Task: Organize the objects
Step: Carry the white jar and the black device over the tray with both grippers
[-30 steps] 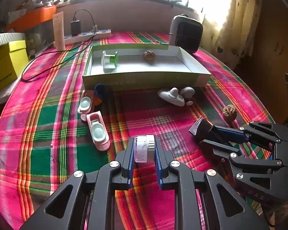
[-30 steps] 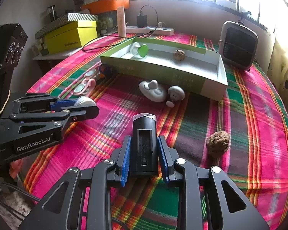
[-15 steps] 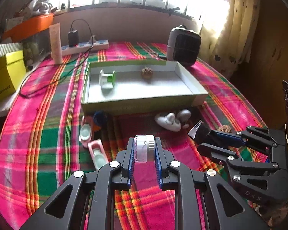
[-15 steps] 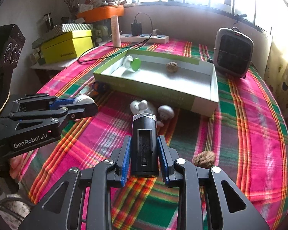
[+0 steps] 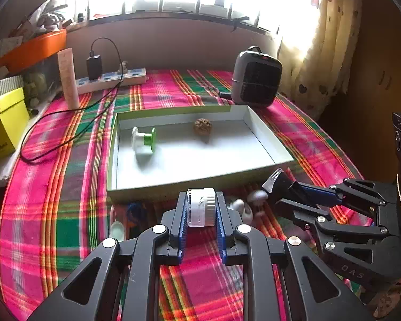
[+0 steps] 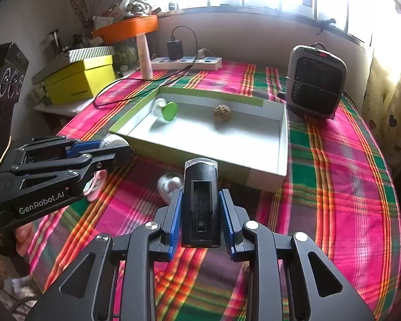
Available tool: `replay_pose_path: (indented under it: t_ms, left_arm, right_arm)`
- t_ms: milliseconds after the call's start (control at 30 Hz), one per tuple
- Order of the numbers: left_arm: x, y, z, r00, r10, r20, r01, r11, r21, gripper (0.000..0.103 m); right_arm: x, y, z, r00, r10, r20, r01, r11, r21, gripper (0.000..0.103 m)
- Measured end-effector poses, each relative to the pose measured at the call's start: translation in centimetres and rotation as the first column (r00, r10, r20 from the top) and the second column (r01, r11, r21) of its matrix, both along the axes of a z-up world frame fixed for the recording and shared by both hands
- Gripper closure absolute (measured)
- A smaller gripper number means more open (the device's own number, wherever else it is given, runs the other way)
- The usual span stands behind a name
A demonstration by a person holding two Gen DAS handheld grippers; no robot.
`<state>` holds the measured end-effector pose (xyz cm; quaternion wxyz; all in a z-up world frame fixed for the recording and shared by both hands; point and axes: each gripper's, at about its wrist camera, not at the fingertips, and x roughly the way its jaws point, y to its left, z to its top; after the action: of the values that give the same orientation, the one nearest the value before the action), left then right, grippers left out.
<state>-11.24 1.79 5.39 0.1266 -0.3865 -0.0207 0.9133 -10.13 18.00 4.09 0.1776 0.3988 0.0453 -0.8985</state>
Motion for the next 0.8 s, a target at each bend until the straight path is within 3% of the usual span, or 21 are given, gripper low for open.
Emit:
replay_pose_path:
  t_ms: [800]
  left_arm:
    - [-7.2,0.0,-0.3,0.999,0.041,0.011,-0.041,0.999,-0.008,0.086]
  right_arm:
    - [-7.9,1.5,0.4,0.995,-0.100,0.030,0.099,0.995,0.020,0.074]
